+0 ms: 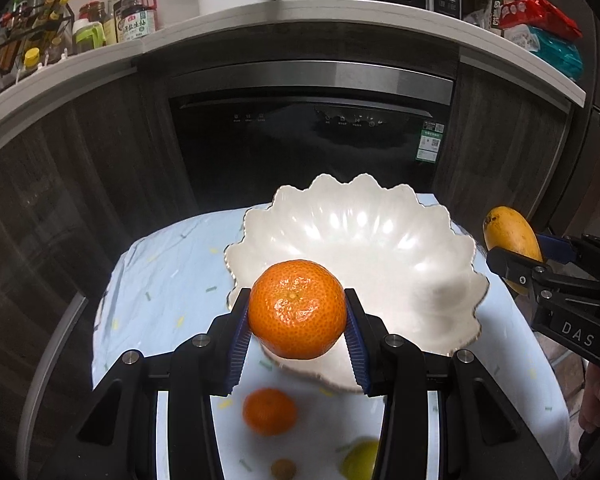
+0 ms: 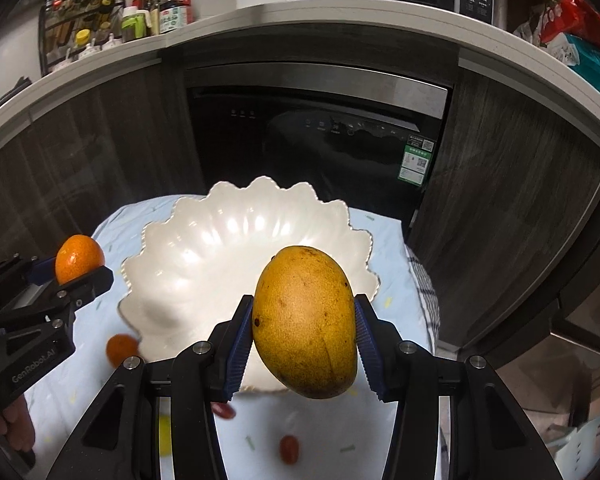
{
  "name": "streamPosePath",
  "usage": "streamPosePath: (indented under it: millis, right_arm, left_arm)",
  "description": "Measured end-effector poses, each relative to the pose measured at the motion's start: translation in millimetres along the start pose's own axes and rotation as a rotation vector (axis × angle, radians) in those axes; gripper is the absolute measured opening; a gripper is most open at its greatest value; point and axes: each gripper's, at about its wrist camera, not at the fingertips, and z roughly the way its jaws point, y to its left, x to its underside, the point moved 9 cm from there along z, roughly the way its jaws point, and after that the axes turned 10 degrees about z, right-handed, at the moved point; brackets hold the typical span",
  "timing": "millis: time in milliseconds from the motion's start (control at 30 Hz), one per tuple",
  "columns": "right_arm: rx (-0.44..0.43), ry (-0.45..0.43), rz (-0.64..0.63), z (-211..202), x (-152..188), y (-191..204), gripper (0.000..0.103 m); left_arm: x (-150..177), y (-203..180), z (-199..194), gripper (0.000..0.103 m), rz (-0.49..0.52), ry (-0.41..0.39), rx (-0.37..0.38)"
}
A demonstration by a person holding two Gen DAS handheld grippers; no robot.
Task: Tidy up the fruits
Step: 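Carry the mandarin and mango with both tools over the white bowl, then open both tools to drop the mandarin and mango into the bowl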
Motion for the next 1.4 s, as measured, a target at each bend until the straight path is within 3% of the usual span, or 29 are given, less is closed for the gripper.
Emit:
streamPosePath:
  millis: [500, 1033, 1067, 1167, 1200, 1233, 1333, 1400]
  right_arm:
    - [0.056, 0.06, 0.06, 63.7, -10.4, -17.3, 0.049]
    - [0.078, 0.143, 0.095, 96.0, 0.9, -24.2, 0.049]
    - [0.079, 0.146, 0.098, 96.9, 1.1, -24.6, 0.049]
    - [0.09, 0.135, 0.109, 95.2, -0.6, -26.6, 0.055]
    - [0.096, 0.117, 0.11, 91.7, -3.7, -27.1, 0.065]
    - [0.101, 0.104, 0.112, 89.2, -5.9, -27.7, 0.075]
    - [0.109, 0.067, 0.117, 80.2, -14.4, -27.7, 0.083]
    - [0.109, 0.055, 0.122, 76.9, -18.0, -27.0, 0.083]
  left_arm:
    - [-9.8, 14.7, 65.5, 0.043, -0.024, 0.072, -0.009]
    - [-3.9, 15.5, 81.7, 0.044, -0.032, 0.134, -0.003]
    - [-4.1, 15.7, 81.6, 0.046, -0.029, 0.138, -0.009]
    - [-9.1, 18.0, 75.4, 0.065, -0.024, 0.112, -0.035]
    - [-10.9, 19.0, 73.2, 0.069, -0.025, 0.106, -0.04]
    - [-12.2, 20.0, 71.9, 0.069, -0.027, 0.105, -0.044]
    - [-16.3, 22.8, 67.8, 0.072, -0.033, 0.099, -0.05]
    - [-18.7, 25.9, 64.2, 0.081, -0.038, 0.093, -0.066]
